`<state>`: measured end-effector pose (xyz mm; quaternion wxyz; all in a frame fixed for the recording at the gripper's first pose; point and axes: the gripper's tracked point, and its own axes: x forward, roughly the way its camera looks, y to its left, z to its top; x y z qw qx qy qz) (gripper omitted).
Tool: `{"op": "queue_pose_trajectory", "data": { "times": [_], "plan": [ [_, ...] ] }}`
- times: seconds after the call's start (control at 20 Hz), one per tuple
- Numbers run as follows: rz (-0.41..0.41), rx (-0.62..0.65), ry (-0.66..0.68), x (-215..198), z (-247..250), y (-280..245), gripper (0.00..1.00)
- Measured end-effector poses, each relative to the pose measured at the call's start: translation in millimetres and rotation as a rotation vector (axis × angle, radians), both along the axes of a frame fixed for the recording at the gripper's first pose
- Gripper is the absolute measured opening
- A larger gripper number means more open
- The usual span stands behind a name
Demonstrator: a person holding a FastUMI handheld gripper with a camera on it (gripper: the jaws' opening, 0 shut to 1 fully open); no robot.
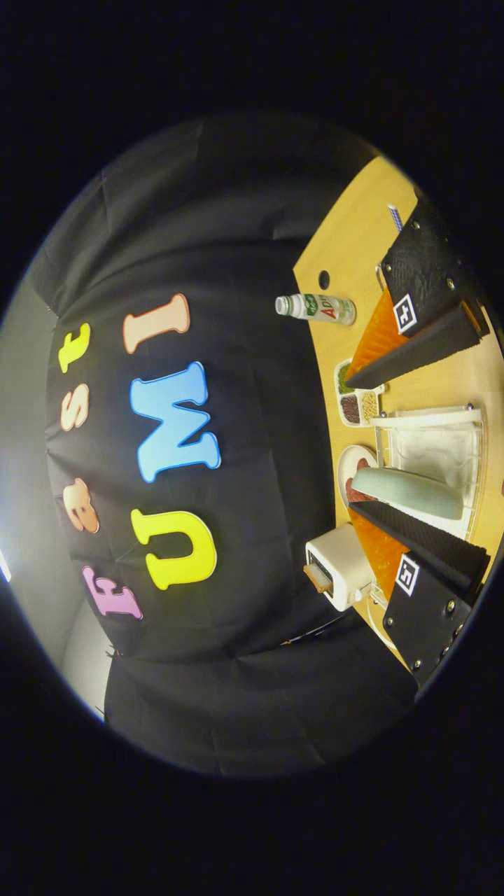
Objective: Take the plate from the dish rack, then take the spoon from the basket and place it into the plate.
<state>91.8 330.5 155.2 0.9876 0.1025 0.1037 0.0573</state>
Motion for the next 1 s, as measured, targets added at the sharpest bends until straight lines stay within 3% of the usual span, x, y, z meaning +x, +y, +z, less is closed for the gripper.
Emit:
{"op": "queue_pose_trajectory", "data": {
  "times": [0.35, 0.5, 0.7, 0.8, 0.9, 1.0],
  "plan": [
    [0.014, 0.086, 0.240, 36.8, -56.9, 41.2, 0.99],
    [0.025, 0.096, 0.313, 47.9, -72.8, 48.8, 0.87],
    [0.053, 0.106, 0.406, 51.2, -89.5, 57.3, 0.87],
    [0.057, 0.101, 0.443, 56.5, -97.7, 63.5, 0.73],
    [0.059, 0.081, 0.481, 62.7, -107.5, 67.3, 0.73],
    [0.037, 0.022, 0.526, 51.5, -110.1, 59.2, 0.40]
  ]
}}
